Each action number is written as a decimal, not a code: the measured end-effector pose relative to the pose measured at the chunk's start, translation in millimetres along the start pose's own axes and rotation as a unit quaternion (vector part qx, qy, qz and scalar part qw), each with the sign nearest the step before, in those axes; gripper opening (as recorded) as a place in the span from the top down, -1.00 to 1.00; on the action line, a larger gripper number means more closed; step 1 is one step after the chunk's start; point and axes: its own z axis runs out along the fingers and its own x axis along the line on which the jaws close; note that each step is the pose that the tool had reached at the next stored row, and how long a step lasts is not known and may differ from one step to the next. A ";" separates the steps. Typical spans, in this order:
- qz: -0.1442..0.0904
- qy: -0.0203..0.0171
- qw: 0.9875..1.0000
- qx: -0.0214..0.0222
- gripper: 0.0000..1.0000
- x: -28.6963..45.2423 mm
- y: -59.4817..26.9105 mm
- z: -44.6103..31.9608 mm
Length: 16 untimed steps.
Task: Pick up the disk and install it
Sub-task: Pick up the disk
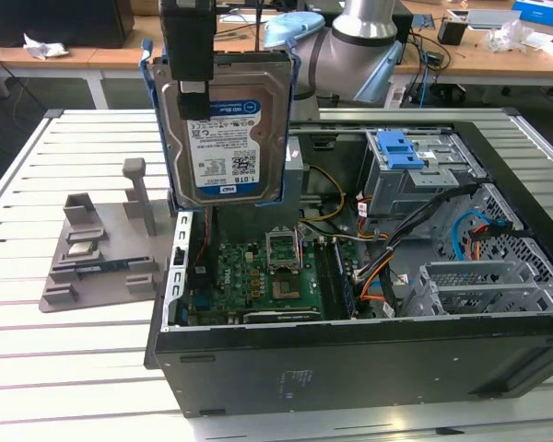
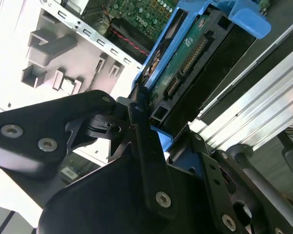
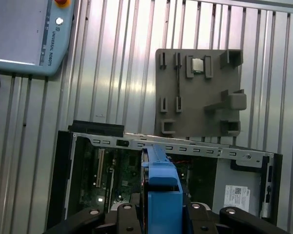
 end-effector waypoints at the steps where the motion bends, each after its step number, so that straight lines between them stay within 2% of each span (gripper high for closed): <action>1: 0.000 0.000 1.000 0.000 0.26 0.2 -2.1 -0.1; 14: 0.000 0.000 1.000 -0.001 0.26 3.0 -27.3 -1.2; 16: 0.000 0.000 1.000 -0.001 0.26 3.9 -35.3 -1.5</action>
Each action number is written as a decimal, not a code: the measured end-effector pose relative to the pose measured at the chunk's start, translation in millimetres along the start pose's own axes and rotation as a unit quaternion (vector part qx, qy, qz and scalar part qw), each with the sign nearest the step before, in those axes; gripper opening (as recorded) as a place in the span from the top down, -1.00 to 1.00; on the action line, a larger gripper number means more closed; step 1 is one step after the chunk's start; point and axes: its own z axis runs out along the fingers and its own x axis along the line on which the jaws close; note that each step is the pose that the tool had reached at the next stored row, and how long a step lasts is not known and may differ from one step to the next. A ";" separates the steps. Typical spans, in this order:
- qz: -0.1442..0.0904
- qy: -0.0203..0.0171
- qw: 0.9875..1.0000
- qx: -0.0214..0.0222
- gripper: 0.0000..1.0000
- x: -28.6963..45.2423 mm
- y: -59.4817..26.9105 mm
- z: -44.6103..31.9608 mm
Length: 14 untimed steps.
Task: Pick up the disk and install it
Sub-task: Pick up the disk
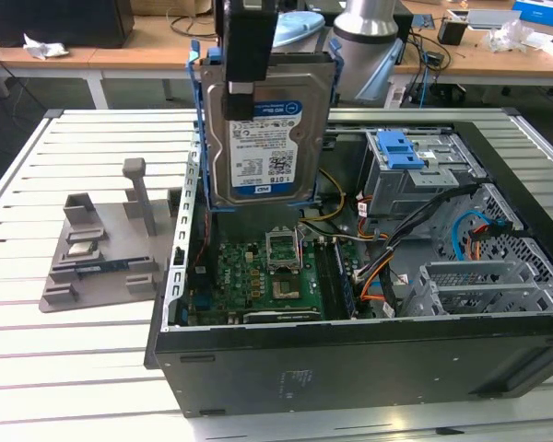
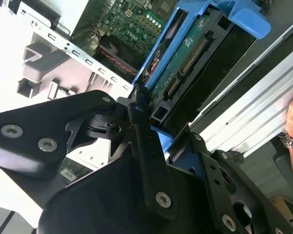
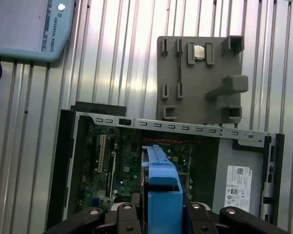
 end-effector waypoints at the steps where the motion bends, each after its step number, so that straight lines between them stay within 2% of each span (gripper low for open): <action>1: 0.000 0.000 1.000 0.000 0.26 0.3 -2.4 -0.1; 7: 0.000 0.000 1.000 -0.001 0.26 3.7 -22.3 -0.7; 11: 0.000 0.000 1.000 -0.001 0.26 8.4 -28.7 -0.8; 14: 0.000 0.000 1.000 -0.002 0.26 18.6 -37.2 -0.9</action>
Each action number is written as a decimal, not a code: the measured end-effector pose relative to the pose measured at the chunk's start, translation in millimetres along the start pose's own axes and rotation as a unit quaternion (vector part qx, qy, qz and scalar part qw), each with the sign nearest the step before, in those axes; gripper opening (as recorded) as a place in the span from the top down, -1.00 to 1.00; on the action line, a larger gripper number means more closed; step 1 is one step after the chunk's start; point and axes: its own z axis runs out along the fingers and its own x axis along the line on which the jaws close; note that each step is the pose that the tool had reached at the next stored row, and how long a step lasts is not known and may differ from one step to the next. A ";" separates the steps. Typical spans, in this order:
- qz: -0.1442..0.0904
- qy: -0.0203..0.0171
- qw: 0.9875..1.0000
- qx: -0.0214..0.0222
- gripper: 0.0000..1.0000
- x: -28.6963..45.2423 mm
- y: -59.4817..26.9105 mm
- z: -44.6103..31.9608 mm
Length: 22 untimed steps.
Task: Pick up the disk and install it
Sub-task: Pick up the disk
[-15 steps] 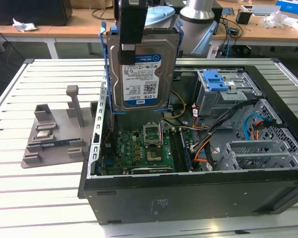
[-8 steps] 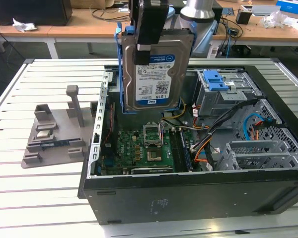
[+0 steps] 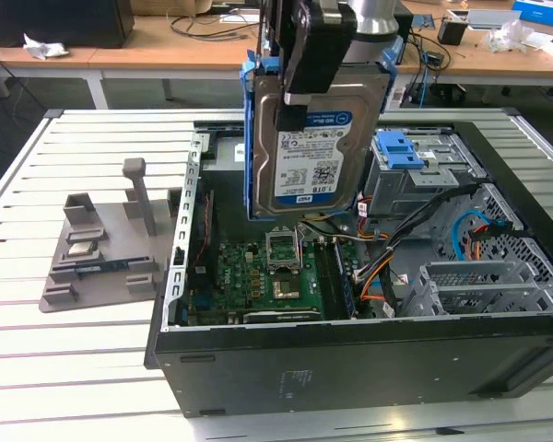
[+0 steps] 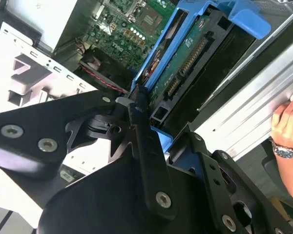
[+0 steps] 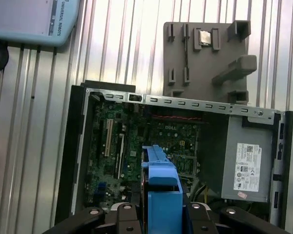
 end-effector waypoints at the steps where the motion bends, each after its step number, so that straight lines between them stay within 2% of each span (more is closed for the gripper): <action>1: 0.000 0.000 1.000 0.000 0.26 2.3 -1.6 0.0; 4: 0.000 0.000 1.000 -0.001 0.26 10.6 -8.0 -0.1; 6: 0.000 0.000 1.000 -0.001 0.26 12.8 -9.7 -0.1; 7: 0.000 0.000 1.000 -0.001 0.26 21.7 -17.2 -0.3; 8: 0.000 0.000 1.000 -0.001 0.26 27.0 -20.6 -0.3; 11: 0.000 0.000 1.000 -0.001 0.26 53.4 -32.5 -0.2; 13: 0.000 0.000 1.000 -0.001 0.26 57.8 -33.4 -0.2; 15: 0.000 0.000 1.000 -0.001 0.26 65.2 -35.8 0.1; 16: 0.000 -0.002 1.000 -0.001 0.26 66.7 -37.6 0.2; 19: 0.005 -0.009 1.000 0.000 0.26 67.7 -38.7 0.5; 22: 0.026 -0.010 1.000 0.000 0.26 67.7 -38.9 0.6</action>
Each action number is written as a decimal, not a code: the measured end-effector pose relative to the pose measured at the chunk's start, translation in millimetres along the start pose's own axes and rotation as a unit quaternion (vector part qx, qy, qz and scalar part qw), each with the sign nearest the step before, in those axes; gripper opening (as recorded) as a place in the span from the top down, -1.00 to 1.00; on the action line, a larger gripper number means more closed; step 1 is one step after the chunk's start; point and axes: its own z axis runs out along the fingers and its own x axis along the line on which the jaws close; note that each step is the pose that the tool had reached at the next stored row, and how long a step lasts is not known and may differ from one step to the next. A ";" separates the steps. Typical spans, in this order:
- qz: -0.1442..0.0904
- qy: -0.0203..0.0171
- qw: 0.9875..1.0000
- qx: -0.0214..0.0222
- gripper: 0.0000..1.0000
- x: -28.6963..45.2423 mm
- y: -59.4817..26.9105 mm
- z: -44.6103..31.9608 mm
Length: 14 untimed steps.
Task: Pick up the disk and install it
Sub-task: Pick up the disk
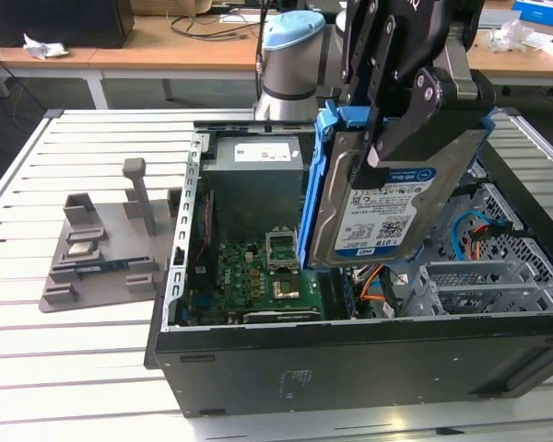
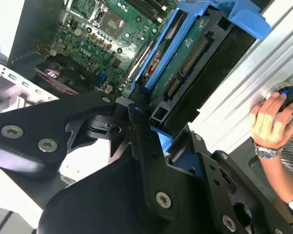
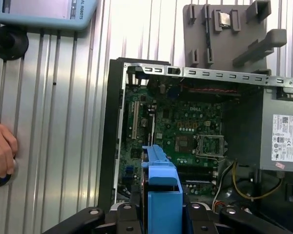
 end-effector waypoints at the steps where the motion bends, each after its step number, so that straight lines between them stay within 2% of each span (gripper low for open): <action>1: 0.003 0.000 1.000 0.000 0.26 0.1 -1.9 -0.1; 7: 0.004 0.000 1.000 -0.001 0.26 1.1 -22.9 -1.3; 10: 0.004 0.000 1.000 -0.002 0.26 1.9 -40.2 -2.2; 12: 0.004 0.000 1.000 -0.002 0.26 2.3 -47.1 -2.5; 14: 0.004 0.000 1.000 -0.003 0.26 2.9 -60.9 -3.4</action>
